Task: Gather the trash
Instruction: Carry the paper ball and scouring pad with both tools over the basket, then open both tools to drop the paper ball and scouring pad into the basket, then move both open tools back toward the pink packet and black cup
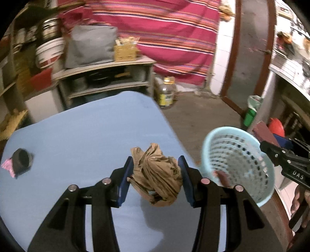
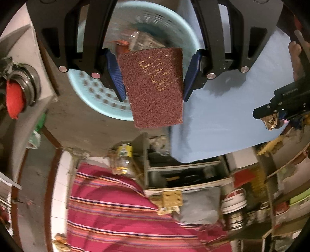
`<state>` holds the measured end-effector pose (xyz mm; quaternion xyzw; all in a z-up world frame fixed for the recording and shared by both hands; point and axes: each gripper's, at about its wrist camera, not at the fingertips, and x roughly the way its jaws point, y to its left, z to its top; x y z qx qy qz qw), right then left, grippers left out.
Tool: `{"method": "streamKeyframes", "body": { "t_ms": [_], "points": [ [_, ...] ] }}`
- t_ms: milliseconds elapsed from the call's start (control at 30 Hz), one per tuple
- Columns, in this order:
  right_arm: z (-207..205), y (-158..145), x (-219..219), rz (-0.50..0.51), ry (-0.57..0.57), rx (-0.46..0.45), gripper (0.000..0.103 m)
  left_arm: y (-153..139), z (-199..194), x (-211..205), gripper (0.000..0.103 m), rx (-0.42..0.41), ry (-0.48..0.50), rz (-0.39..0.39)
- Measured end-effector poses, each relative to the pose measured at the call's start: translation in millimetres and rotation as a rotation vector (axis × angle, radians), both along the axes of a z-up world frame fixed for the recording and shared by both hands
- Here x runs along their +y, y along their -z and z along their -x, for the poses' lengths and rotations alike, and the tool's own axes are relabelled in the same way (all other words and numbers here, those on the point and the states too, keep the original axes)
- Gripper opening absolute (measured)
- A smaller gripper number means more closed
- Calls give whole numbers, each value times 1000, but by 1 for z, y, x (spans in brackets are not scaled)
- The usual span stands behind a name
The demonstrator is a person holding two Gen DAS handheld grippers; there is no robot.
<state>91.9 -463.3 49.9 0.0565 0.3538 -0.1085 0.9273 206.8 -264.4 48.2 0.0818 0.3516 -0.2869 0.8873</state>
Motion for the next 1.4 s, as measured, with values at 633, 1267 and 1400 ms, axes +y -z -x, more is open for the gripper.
{"method": "streamKeyframes", "body": {
  "t_ms": [633,1267,1400],
  "points": [
    [31,24,-70,-48,115,47,59,6,23,-142,62,71,206,-2],
    [-4,35,-40,-56,96,46,92,-20,3,-40,84,-5,53,16],
    [-9,33,-23,-36,125,42,99,-17,-3,3,90,-31,13,-7]
  ]
}}
